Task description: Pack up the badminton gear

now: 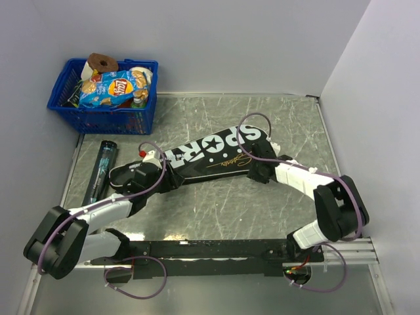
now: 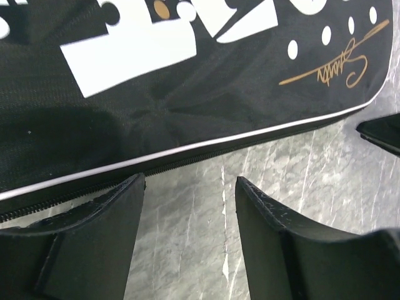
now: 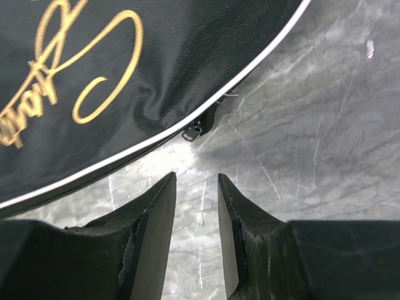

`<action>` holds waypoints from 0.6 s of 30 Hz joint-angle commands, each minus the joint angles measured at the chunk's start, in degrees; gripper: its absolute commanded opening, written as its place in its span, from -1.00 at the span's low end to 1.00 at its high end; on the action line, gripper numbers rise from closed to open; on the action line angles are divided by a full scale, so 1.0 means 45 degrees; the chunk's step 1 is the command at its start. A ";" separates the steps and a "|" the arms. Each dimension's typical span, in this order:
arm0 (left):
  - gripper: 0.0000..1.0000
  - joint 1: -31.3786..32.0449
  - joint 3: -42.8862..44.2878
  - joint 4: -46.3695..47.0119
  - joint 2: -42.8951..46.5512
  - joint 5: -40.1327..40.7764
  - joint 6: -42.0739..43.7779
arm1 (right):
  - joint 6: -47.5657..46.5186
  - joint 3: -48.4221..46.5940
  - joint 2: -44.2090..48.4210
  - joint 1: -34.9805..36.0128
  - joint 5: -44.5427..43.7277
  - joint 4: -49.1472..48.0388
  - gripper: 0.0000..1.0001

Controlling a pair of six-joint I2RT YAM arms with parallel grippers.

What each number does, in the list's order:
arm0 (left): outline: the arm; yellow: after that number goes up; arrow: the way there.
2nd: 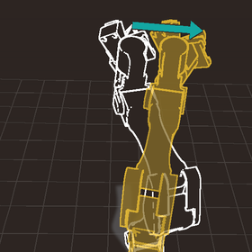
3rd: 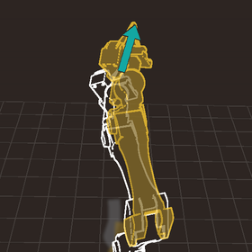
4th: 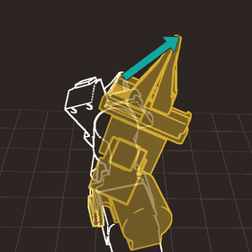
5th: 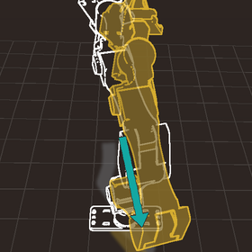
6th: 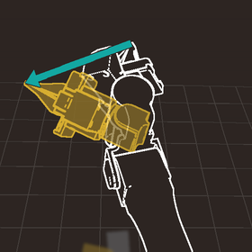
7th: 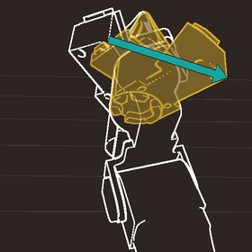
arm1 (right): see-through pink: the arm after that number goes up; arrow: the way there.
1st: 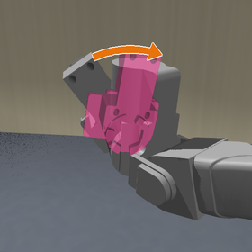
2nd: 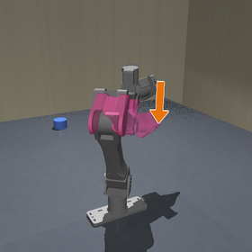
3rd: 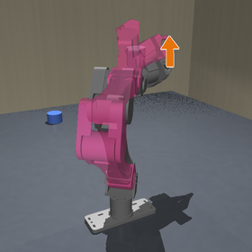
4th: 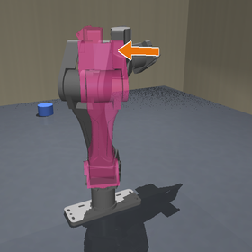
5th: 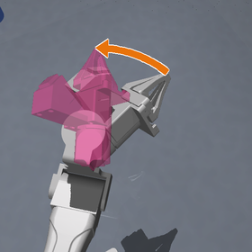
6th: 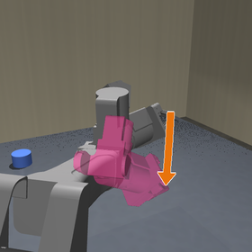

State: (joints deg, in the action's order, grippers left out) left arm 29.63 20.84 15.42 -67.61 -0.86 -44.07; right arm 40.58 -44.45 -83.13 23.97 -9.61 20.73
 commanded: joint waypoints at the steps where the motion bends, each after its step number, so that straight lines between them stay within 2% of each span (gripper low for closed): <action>1: 0.29 0.0037 -0.0256 0.0440 0.0182 -0.0530 0.0263 | 0.0728 -0.0942 -0.0705 0.0241 -0.0833 0.0373 -0.20; 18: 0.30 0.0037 -0.0451 0.0772 0.0064 -0.1390 0.0458 | 0.1744 -0.1724 -0.2229 0.0260 -0.1401 0.0530 -0.21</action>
State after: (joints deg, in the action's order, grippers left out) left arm 29.63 19.31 16.43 -67.64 -5.19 -42.70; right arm 46.24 -50.33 -92.33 24.77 -13.96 22.90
